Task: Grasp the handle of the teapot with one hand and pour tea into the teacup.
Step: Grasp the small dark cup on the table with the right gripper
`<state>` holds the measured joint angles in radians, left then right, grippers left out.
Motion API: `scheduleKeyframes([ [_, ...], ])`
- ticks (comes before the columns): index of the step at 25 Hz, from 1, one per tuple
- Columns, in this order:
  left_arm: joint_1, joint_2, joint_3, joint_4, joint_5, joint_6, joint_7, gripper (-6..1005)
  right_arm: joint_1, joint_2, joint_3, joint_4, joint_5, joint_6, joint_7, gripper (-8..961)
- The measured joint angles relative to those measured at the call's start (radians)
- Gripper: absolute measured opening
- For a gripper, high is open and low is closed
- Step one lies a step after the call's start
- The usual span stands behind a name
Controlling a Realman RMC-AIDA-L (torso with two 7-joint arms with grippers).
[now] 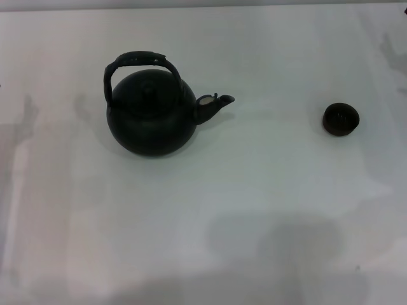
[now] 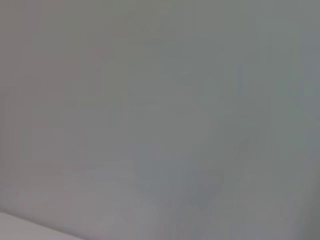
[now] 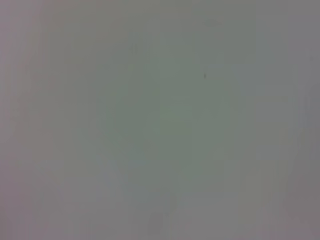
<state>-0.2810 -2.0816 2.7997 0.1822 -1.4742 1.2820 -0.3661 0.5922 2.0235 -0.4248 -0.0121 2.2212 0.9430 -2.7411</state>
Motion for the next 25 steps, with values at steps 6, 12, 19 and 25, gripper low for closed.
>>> scheduleKeyframes([
  [6, 0.005, 0.000, 0.002, 0.001, 0.000, -0.001, 0.001, 830, -0.004, 0.000, 0.000, 0.008, 0.000, -0.001, 0.009, 871],
  [12, 0.011, 0.000, 0.003, 0.001, 0.001, -0.001, 0.001, 829, -0.006, 0.002, -0.008, 0.010, -0.006, 0.000, 0.038, 871],
  [19, 0.015, 0.000, 0.003, 0.002, 0.010, -0.001, -0.002, 831, 0.013, -0.017, -0.282, -0.194, -0.203, -0.074, 0.550, 871],
  [25, 0.015, 0.001, 0.003, 0.001, 0.016, 0.000, -0.001, 830, 0.005, -0.065, -0.582, -0.537, -0.504, -0.106, 1.073, 870],
])
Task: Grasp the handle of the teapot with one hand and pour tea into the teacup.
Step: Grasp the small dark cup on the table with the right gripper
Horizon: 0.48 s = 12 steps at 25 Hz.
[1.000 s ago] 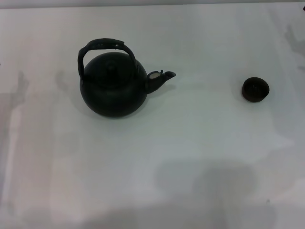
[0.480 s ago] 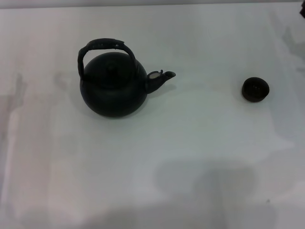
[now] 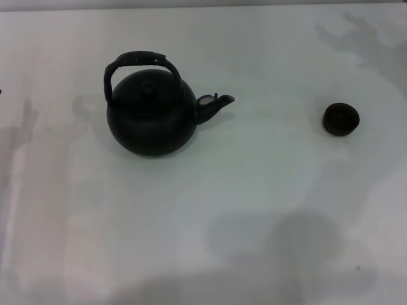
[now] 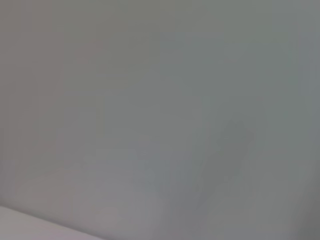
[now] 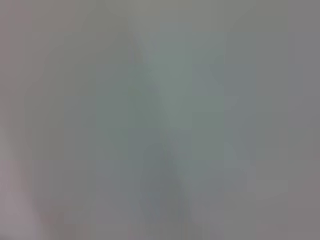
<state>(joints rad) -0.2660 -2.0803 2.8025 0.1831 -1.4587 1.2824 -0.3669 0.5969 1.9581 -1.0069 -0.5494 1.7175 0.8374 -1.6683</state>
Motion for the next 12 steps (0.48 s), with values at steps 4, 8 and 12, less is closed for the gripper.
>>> scheduleKeyframes([
  [4, -0.001, 0.000, 0.000, -0.001, 0.000, 0.005, 0.000, 830, 0.026, -0.034, -0.050, -0.167, -0.263, 0.101, 0.245, 870],
  [8, -0.002, 0.000, 0.000, -0.001, 0.000, 0.006, 0.000, 830, 0.053, -0.032, -0.053, -0.370, -0.600, 0.232, 0.481, 870],
  [12, -0.002, -0.001, 0.000, 0.000, 0.000, 0.006, 0.001, 829, 0.047, 0.030, -0.053, -0.604, -0.877, 0.403, 0.541, 870],
])
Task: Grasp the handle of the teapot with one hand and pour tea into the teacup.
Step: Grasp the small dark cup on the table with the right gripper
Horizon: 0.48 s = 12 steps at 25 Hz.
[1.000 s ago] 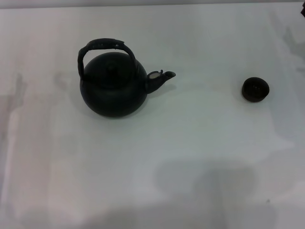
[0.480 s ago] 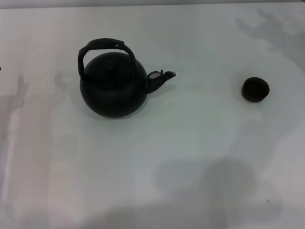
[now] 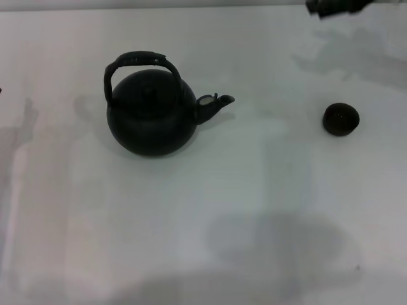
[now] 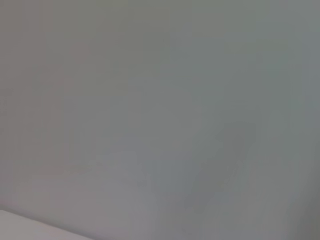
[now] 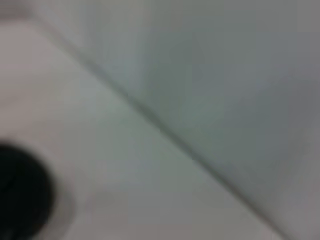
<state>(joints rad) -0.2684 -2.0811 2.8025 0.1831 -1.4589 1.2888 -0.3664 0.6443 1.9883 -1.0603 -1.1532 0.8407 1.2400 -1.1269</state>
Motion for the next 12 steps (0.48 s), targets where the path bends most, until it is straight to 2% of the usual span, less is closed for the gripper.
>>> scheduleKeyframes([
  [2, -0.001, -0.001, 0.000, 0.001, 0.000, 0.000, 0.000, 829, 0.003, 0.020, -0.010, -0.067, -0.077, 0.079, 0.010, 870],
  [5, -0.003, 0.000, 0.000, 0.004, 0.000, 0.000, 0.000, 829, 0.014, 0.021, -0.086, -0.086, -0.133, 0.143, 0.055, 870],
  [12, -0.013, 0.001, 0.000, 0.002, 0.000, -0.004, 0.000, 831, 0.039, 0.027, -0.329, -0.029, -0.258, 0.104, 0.179, 871],
])
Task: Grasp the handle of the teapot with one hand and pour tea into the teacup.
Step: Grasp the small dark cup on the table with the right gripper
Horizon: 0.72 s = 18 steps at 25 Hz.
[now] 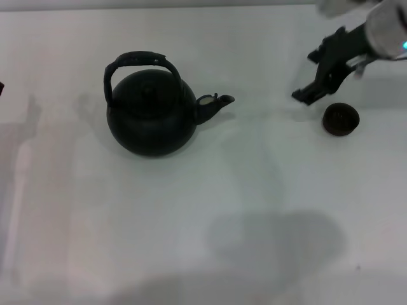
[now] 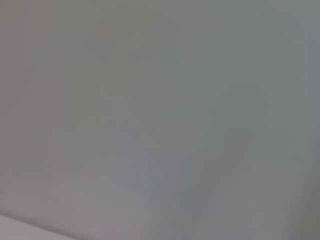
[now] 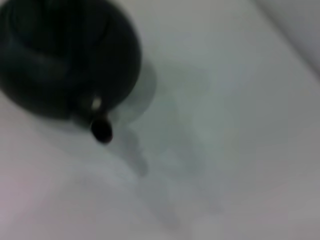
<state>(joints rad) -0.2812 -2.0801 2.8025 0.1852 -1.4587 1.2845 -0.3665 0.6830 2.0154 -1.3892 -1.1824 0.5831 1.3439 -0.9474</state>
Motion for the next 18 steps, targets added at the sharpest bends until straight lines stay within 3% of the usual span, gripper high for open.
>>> scheduleKeyframes([
  [6, -0.003, -0.001, 0.000, -0.004, 0.000, -0.003, 0.001, 830, 0.047, 0.002, -0.159, 0.106, -0.060, -0.073, 0.090, 865],
  [18, 0.000, 0.000, 0.000, -0.006, 0.000, -0.003, 0.001, 831, 0.070, 0.002, -0.164, 0.208, -0.123, -0.077, 0.151, 856],
])
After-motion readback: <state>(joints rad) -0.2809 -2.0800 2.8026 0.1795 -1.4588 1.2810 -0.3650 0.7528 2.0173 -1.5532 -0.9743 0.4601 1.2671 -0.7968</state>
